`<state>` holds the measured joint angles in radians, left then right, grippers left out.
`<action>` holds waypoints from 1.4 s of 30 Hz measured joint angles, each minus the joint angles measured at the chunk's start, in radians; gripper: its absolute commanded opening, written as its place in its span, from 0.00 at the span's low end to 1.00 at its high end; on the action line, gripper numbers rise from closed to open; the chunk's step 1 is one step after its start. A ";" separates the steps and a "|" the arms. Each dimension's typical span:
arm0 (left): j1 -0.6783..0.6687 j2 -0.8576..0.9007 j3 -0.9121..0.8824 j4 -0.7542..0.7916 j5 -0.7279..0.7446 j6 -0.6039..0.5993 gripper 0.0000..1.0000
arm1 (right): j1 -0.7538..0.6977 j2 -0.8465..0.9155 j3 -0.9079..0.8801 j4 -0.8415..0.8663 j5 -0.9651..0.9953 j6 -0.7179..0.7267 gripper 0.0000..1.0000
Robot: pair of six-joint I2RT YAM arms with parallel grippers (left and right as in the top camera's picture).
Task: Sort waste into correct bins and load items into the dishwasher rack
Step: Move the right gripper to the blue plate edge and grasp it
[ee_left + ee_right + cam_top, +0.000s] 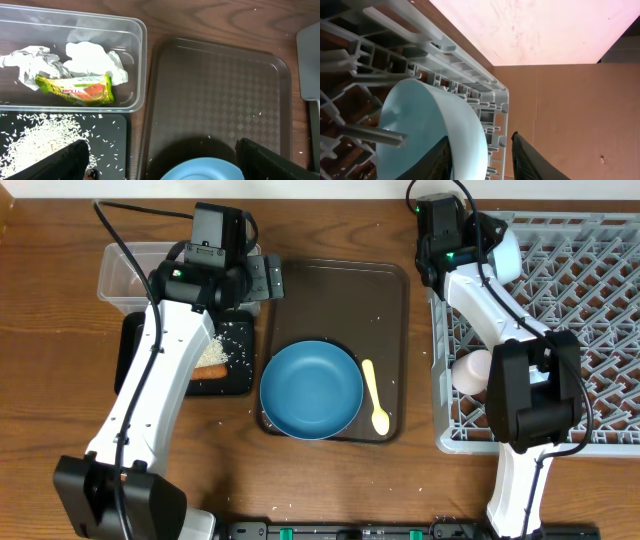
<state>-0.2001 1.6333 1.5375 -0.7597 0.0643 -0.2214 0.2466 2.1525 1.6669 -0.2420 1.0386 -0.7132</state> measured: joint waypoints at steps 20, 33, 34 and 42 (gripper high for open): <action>0.000 0.000 0.000 0.000 0.000 0.000 0.96 | 0.079 -0.001 -0.002 0.172 -0.011 0.013 0.93; 0.000 0.000 0.000 0.000 0.000 0.000 0.96 | 0.158 -0.100 0.003 -0.246 -0.136 0.427 0.99; 0.000 0.000 0.000 0.000 0.000 0.000 0.96 | 0.164 -0.100 0.002 -0.291 -0.192 0.467 0.99; 0.000 0.000 0.000 0.000 0.000 0.000 0.96 | 0.169 -0.112 -0.002 -0.478 -0.787 0.697 0.99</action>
<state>-0.2001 1.6337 1.5375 -0.7597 0.0639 -0.2214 0.4160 2.0403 1.6653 -0.7204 0.2516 -0.0158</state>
